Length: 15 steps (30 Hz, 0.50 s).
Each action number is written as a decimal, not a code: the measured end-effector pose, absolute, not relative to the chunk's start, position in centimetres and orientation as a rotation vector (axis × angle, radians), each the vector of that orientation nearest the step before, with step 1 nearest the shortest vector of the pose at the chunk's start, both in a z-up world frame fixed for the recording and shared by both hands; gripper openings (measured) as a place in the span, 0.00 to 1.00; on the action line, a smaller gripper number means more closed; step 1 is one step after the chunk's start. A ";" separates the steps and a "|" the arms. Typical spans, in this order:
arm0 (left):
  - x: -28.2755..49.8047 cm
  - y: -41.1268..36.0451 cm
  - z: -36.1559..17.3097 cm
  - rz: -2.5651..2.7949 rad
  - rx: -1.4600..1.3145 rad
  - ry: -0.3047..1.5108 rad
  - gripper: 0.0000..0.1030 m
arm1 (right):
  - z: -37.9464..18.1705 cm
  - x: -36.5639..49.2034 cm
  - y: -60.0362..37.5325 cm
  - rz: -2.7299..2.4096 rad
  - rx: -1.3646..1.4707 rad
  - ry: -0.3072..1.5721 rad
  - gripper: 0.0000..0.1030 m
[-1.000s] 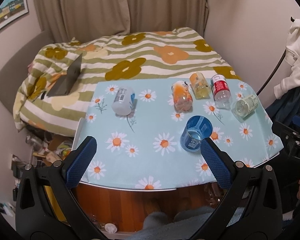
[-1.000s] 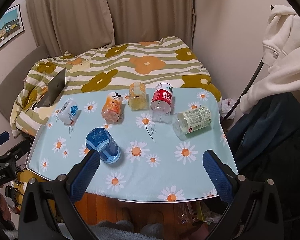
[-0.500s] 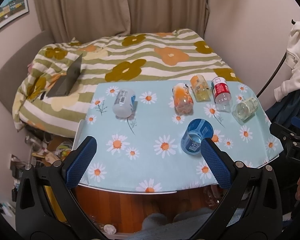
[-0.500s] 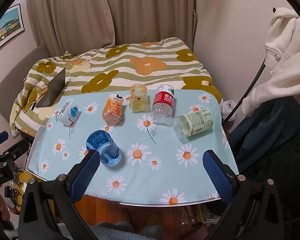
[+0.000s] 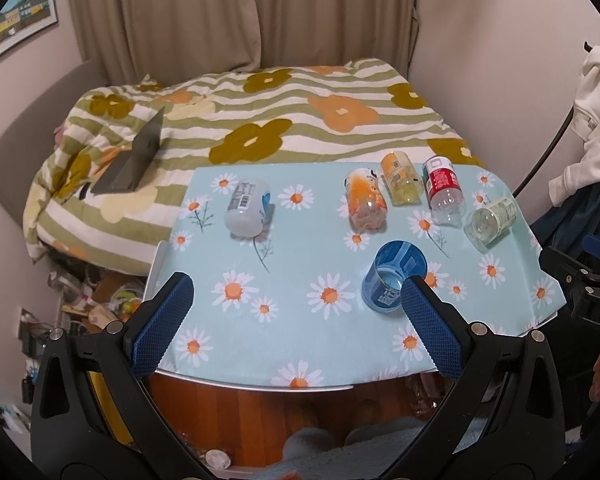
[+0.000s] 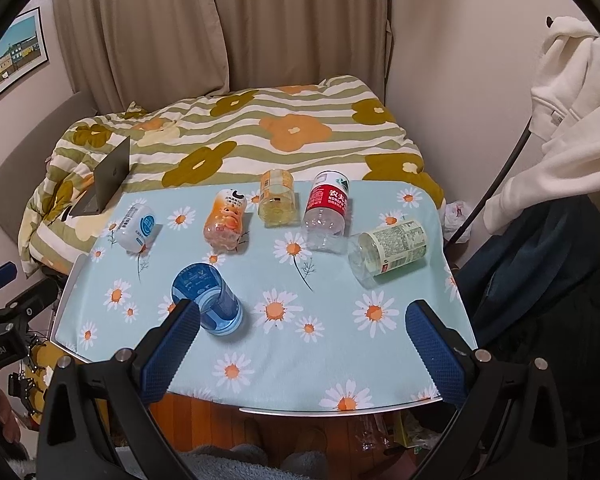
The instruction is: Flip cup upright
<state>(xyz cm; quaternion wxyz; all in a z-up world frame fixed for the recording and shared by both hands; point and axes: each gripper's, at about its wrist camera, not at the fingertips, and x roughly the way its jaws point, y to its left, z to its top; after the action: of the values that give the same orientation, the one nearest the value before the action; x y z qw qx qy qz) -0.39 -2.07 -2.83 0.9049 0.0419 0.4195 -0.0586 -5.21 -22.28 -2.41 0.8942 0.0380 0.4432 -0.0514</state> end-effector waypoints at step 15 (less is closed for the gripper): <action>-0.1 -2.7 -2.5 -0.118 0.105 0.853 1.00 | -2.4 -4.8 -22.3 -0.109 0.078 0.915 0.99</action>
<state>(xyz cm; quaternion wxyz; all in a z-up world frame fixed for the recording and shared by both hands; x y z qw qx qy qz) -0.06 -2.66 -2.53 0.9073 0.0510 0.4134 -0.0574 -4.80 -22.33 -2.39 0.8950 0.0377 0.4413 -0.0526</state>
